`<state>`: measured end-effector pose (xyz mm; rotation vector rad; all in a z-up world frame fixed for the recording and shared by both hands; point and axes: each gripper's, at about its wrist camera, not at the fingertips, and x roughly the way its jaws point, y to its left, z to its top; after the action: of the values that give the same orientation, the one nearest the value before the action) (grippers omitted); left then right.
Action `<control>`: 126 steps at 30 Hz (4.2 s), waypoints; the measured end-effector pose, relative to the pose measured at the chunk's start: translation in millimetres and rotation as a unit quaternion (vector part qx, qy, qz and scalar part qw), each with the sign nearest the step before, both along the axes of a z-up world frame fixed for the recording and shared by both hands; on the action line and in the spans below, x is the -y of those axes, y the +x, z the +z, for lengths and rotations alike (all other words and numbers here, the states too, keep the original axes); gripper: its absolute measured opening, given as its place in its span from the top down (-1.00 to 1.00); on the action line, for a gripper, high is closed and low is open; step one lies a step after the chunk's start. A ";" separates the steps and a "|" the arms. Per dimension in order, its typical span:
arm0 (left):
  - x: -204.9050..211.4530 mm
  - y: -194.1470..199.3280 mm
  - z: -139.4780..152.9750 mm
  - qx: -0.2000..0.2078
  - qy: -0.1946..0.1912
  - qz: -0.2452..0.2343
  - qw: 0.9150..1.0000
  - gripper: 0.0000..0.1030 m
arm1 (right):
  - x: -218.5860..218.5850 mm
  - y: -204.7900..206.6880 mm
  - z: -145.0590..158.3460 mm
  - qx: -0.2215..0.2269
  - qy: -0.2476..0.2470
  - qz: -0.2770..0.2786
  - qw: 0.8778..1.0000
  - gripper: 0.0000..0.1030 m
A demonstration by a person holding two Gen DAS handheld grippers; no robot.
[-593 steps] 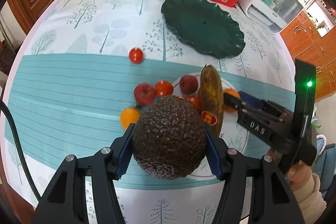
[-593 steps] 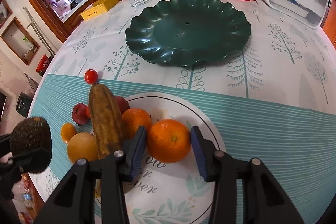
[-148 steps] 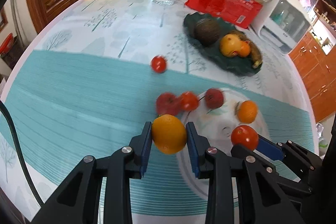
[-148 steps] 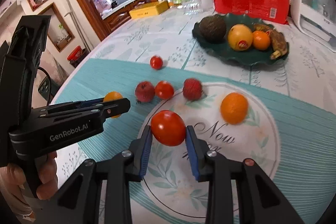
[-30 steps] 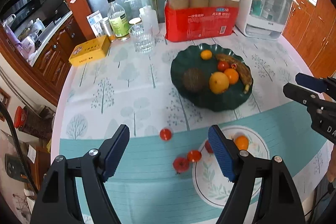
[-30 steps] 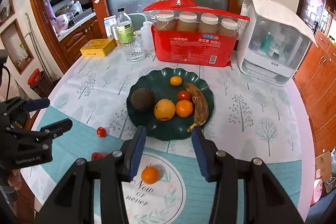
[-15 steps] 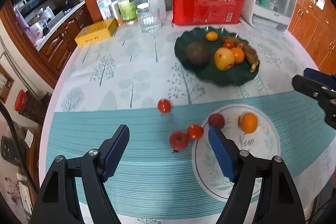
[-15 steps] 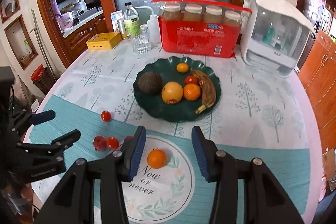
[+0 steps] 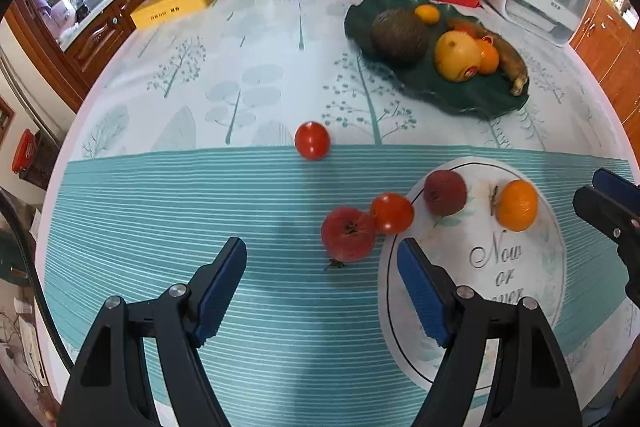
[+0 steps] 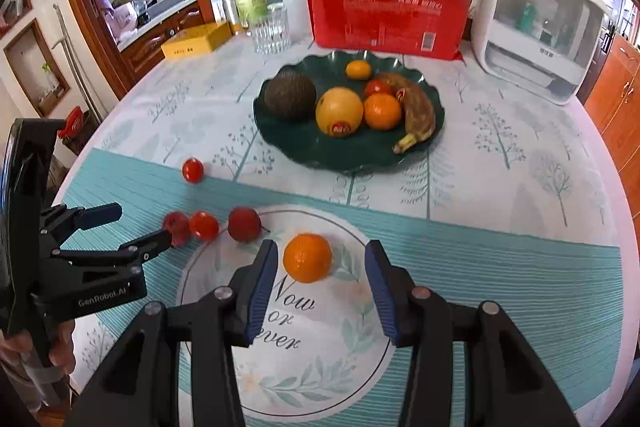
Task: Organize fruits
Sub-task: 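Grasp the red apple with the left gripper while the right gripper grasps the large orange, then lift the red apple and large orange and carry both to the green plate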
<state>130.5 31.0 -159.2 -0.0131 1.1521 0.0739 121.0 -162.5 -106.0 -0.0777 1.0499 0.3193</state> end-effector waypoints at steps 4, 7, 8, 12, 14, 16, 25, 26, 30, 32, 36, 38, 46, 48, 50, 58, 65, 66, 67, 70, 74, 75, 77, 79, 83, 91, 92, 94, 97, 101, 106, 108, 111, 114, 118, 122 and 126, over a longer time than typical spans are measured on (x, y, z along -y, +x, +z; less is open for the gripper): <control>-2.1 5.4 -12.6 -0.008 -0.005 0.002 1.000 -0.49 | -0.4 4.2 -13.0 -0.013 0.004 0.001 1.000 0.11; -2.3 8.2 -19.0 -0.013 -0.010 0.003 1.000 -0.49 | 0.1 7.9 -21.8 -0.025 0.011 -0.003 1.000 0.11; -1.8 9.3 -20.8 -0.015 -0.011 0.001 1.000 -0.49 | 0.0 9.2 -24.3 -0.028 0.011 -0.004 1.000 0.11; 1.5 13.3 -27.8 -0.021 -0.014 -0.006 1.000 -0.49 | -1.3 12.9 -32.5 -0.034 0.011 -0.003 0.999 0.11; 4.2 15.1 -31.6 -0.024 -0.013 -0.014 1.000 -0.49 | -1.5 14.8 -35.7 -0.037 0.011 -0.002 0.999 0.11; 6.6 17.2 -34.4 -0.025 -0.014 -0.021 0.999 -0.49 | -1.2 16.7 -39.1 -0.043 0.015 -0.002 0.999 0.11; 9.4 25.3 -38.3 -0.027 -0.030 -0.038 0.998 -0.32 | -4.4 21.9 -48.9 -0.055 0.030 0.006 0.998 0.11; 9.0 26.3 -38.2 -0.027 -0.032 -0.039 0.998 -0.28 | -5.0 21.7 -49.3 -0.054 0.030 0.008 0.998 0.11; 7.4 30.1 -35.8 -0.025 -0.053 -0.042 0.997 -0.08 | -10.1 21.9 -52.6 -0.058 0.032 0.016 0.998 0.11; 7.3 31.7 -35.0 -0.024 -0.061 -0.045 0.997 0.01 | -12.2 21.8 -53.6 -0.058 0.031 0.019 0.998 0.11; 10.2 30.6 -34.3 -0.022 -0.064 -0.048 0.997 0.18 | -13.9 22.7 -54.8 -0.060 0.033 0.021 0.997 0.11; 10.5 30.4 -33.8 -0.022 -0.064 -0.050 0.996 0.33 | -14.3 23.2 -54.9 -0.059 0.033 0.023 0.997 0.11; 6.4 24.5 -30.9 -0.021 -0.072 -0.042 0.996 0.39 | -13.1 26.9 -59.0 -0.069 0.041 0.020 0.997 0.11; 4.9 20.5 -30.0 -0.020 -0.071 -0.041 0.996 0.39 | -13.1 28.4 -59.8 -0.070 0.042 0.020 0.996 0.11; 3.7 19.3 -29.7 -0.021 -0.070 -0.041 0.996 0.39 | -13.1 29.2 -60.7 -0.073 0.044 0.020 0.996 0.11; -1.0 8.2 -24.5 -0.021 -0.078 -0.034 0.996 0.39 | -14.0 36.4 -66.9 -0.080 0.042 0.005 0.996 0.12; 0.4 0.1 -19.2 -0.019 -0.077 -0.033 0.996 0.39 | -14.3 40.1 -72.3 -0.071 0.038 -0.012 0.997 0.27; 0.4 -0.6 -18.3 -0.018 -0.078 -0.032 0.996 0.39 | -14.1 39.8 -72.3 -0.071 0.039 -0.012 0.997 0.28; 0.4 -1.4 -17.5 -0.017 -0.079 -0.031 0.996 0.39 | -13.8 39.5 -72.0 -0.072 0.039 -0.013 0.997 0.28; 2.2 -3.3 -12.6 -0.014 -0.081 -0.032 0.996 0.39 | -11.4 36.2 -67.5 -0.068 0.043 -0.011 0.997 0.29; 9.7 -4.5 -2.5 -0.008 -0.079 -0.041 0.996 0.39 | -7.1 32.3 -56.0 -0.059 0.048 -0.011 0.997 0.29; 11.3 -4.6 0.2 -0.006 -0.079 -0.043 0.996 0.39 | -5.9 31.2 -52.8 -0.058 0.050 -0.010 0.997 0.29; 15.4 -4.6 7.7 -0.001 -0.078 -0.047 0.996 0.39 | -3.1 28.5 -45.7 -0.056 0.055 -0.009 0.997 0.29; 18.6 -3.2 16.4 0.004 -0.077 -0.052 0.996 0.39 | -0.6 25.8 -35.8 -0.051 0.059 -0.006 0.997 0.29; 23.6 3.4 39.3 0.017 -0.066 -0.063 0.996 0.39 | 5.3 23.5 -11.6 -0.034 0.063 0.002 0.997 0.29; 32.7 34.4 97.8 0.050 -0.037 -0.103 0.993 0.39 | 22.3 45.7 53.0 0.002 0.075 0.012 0.997 0.29; 32.7 41.8 105.7 0.053 -0.033 -0.107 0.992 0.39 | 23.9 51.3 62.2 0.007 0.074 0.013 0.997 0.29; 31.4 57.2 119.0 0.056 -0.031 -0.112 0.992 0.39 | 25.1 64.5 81.3 0.020 0.068 0.017 0.997 0.29; 30.8 86.0 141.3 0.069 -0.015 -0.122 0.990 0.39 | 24.3 87.7 107.8 0.042 0.054 0.022 0.997 0.28; 31.0 119.8 164.2 0.086 0.012 -0.129 0.988 0.39 | 20.3 119.2 133.9 0.065 0.040 0.024 0.997 0.28; 36.8 162.3 175.6 0.089 0.018 -0.136 0.987 0.39 | 12.1 158.2 146.5 0.067 0.039 0.022 0.997 0.28; 41.0 178.7 173.4 0.091 0.020 -0.138 0.986 0.39 | 7.2 172.8 143.9 0.065 0.037 0.021 0.997 0.28; 47.1 204.1 158.9 0.086 0.024 -0.138 0.986 0.39 | -0.2 194.3 129.3 0.058 0.032 0.020 0.998 0.28; 49.5 231.0 131.5 0.069 0.027 -0.132 0.988 0.39 | -5.3 211.7 101.3 0.035 0.033 0.018 0.999 0.28; 46.5 259.3 84.3 0.033 0.022 -0.120 0.992 0.39 | -11.6 224.6 54.1 -0.004 0.027 0.014 1.000 0.28; 44.8 275.5 47.5 0.006 0.005 -0.114 0.993 0.39 | -17.9 230.5 10.2 -0.039 0.022 0.016 0.999 0.28; 52.1 285.3 21.5 -0.010 0.002 -0.122 0.992 0.39 | -26.1 234.6 -21.5 -0.066 0.016 0.018 0.998 0.28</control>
<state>415.8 -21.2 -137.7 0.1316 1.1650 -0.1409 355.5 -136.4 -127.5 -0.0463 1.1753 0.3779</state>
